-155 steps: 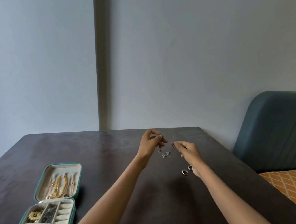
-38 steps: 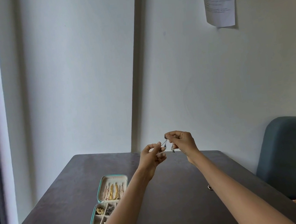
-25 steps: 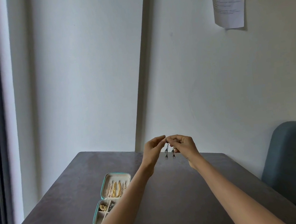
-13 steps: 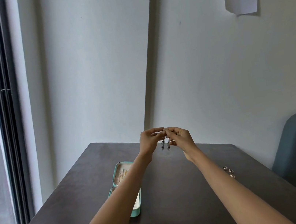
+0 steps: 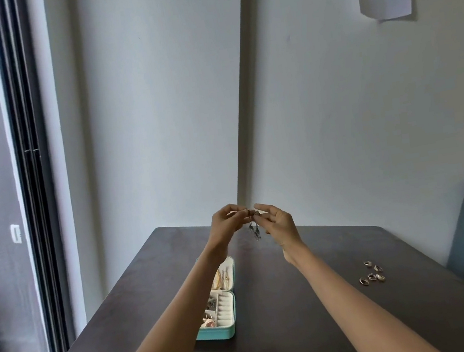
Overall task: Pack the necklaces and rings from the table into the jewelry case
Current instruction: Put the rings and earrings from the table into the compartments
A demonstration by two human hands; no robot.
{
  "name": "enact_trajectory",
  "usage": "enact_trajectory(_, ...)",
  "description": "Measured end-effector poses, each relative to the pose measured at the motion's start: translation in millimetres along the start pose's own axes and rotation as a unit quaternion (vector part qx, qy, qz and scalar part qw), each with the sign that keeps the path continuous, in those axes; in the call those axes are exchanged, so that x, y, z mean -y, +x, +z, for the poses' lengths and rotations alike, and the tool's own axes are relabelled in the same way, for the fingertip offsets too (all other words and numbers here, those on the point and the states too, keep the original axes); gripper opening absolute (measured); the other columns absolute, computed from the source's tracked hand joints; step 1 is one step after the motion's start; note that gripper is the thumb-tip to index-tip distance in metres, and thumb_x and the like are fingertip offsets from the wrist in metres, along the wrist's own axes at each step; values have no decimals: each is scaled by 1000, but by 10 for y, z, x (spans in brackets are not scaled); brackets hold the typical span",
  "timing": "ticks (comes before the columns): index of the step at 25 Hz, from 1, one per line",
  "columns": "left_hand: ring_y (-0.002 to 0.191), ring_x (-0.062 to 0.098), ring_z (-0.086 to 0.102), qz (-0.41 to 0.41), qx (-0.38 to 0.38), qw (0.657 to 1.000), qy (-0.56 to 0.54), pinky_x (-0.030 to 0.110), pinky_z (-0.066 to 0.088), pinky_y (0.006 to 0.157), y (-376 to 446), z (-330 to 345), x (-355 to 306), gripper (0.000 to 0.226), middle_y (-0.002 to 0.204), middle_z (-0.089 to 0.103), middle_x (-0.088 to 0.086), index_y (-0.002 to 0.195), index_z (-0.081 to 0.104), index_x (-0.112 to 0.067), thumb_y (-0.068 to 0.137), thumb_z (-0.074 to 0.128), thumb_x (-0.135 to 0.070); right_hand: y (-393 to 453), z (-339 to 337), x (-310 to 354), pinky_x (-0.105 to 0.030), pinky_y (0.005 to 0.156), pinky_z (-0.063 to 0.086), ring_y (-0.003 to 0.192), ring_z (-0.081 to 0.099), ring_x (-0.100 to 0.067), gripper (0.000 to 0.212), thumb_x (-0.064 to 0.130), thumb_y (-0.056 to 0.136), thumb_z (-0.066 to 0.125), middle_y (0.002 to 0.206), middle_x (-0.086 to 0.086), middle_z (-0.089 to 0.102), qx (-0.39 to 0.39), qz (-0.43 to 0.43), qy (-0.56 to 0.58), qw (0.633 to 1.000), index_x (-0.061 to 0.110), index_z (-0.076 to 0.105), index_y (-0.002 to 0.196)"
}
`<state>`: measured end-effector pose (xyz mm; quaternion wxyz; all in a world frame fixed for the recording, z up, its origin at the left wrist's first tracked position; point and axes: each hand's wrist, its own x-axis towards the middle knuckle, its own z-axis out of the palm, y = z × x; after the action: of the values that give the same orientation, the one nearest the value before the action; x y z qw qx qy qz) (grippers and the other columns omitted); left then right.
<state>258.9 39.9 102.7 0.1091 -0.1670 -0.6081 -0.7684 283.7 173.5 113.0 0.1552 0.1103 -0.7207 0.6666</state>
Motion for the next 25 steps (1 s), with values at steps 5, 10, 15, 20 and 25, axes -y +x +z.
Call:
enact_trajectory(5, 84, 16, 70, -21, 33, 999, -26, 17, 54, 74, -6, -112, 22, 24, 93, 72, 8, 113, 64, -2, 90, 57, -5, -28, 32, 3, -11, 65, 44, 83, 61, 3, 23, 10, 90, 59, 98, 4, 68, 14, 19, 10, 1000, 12, 66, 112)
enact_trajectory(10, 86, 16, 70, -75, 42, 995, -41, 21, 53, 75, 15, -152, 21, 25, 89, 74, 2, 113, 65, 1, 91, 56, -8, -6, 6, 15, -21, 74, 44, 87, 60, -7, 23, 13, 92, 56, 99, 1, 69, 23, 64, 79, 995, 12, 65, 113)
enact_trajectory(15, 95, 23, 67, -129, 69, 988, -54, 28, 49, 82, 23, -179, -65, 32, 101, 72, 5, 102, 68, -9, 96, 49, -33, -38, -31, 37, -25, 80, 41, 86, 56, -7, 22, 21, 93, 54, 92, 5, 66, 33, 94, 148, 984, 13, 67, 108)
enact_trajectory(20, 96, 21, 65, -165, 79, 982, -40, 34, 39, 94, 55, -240, -85, 44, 104, 71, 1, 101, 68, -15, 95, 38, -47, -34, 2, 16, -26, 79, 37, 82, 53, -7, 21, 29, 91, 52, 87, 5, 62, 34, 118, 157, 980, 19, 70, 90)
enact_trajectory(25, 86, 23, 67, -130, 29, 990, -43, 28, 52, 79, -85, -357, -125, 24, 106, 68, 13, 108, 64, -1, 93, 49, -12, -44, 168, -81, -25, 85, 41, 99, 55, -12, 16, 18, 87, 62, 101, 2, 66, 31, 99, 147, 984, 15, 70, 100)
